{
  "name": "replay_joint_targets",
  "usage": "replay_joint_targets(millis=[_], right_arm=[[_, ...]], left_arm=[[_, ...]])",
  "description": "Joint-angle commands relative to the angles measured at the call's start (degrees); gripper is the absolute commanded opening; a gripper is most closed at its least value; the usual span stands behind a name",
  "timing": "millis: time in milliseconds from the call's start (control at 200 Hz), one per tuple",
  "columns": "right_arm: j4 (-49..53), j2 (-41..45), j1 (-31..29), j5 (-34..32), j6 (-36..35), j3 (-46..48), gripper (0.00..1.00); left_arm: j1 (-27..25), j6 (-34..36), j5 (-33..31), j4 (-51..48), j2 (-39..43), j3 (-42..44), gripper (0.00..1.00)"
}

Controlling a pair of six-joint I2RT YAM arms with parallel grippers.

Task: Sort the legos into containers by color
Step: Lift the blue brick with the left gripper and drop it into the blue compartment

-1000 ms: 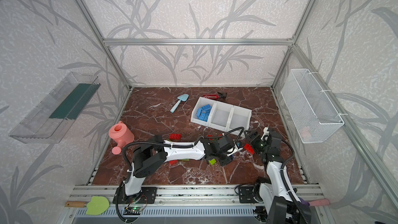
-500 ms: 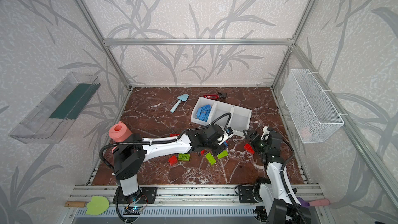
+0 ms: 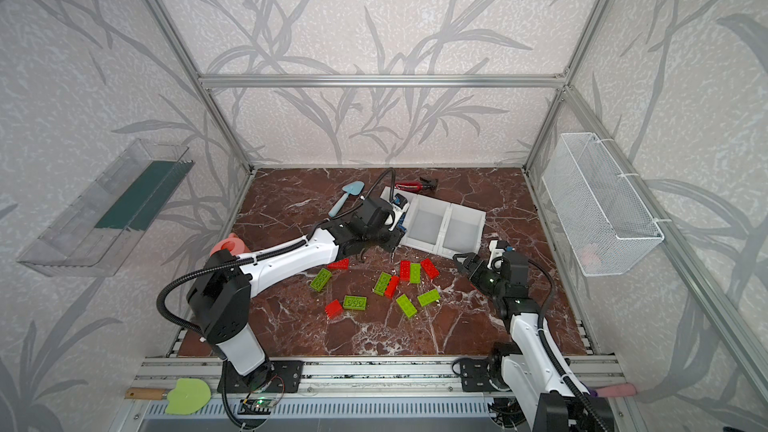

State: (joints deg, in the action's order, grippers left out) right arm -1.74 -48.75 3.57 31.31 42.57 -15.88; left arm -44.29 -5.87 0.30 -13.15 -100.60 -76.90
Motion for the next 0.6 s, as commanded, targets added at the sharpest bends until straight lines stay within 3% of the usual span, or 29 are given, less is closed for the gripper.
replay_joint_targets(millis=[0,595], right_arm=[[1.09,1.45,-1.10,-1.16,-1.59,-1.26,0.85],[1.65,2.16,-7.21,-1.51,-3.77,-2.74,0.85]], left_arm=[[2.10,-1.04,-0.87,-1.48,-3.06,-5.49,0.33],[8.78,0.20,2.58,-7.22,-21.44,-25.25,0.32]])
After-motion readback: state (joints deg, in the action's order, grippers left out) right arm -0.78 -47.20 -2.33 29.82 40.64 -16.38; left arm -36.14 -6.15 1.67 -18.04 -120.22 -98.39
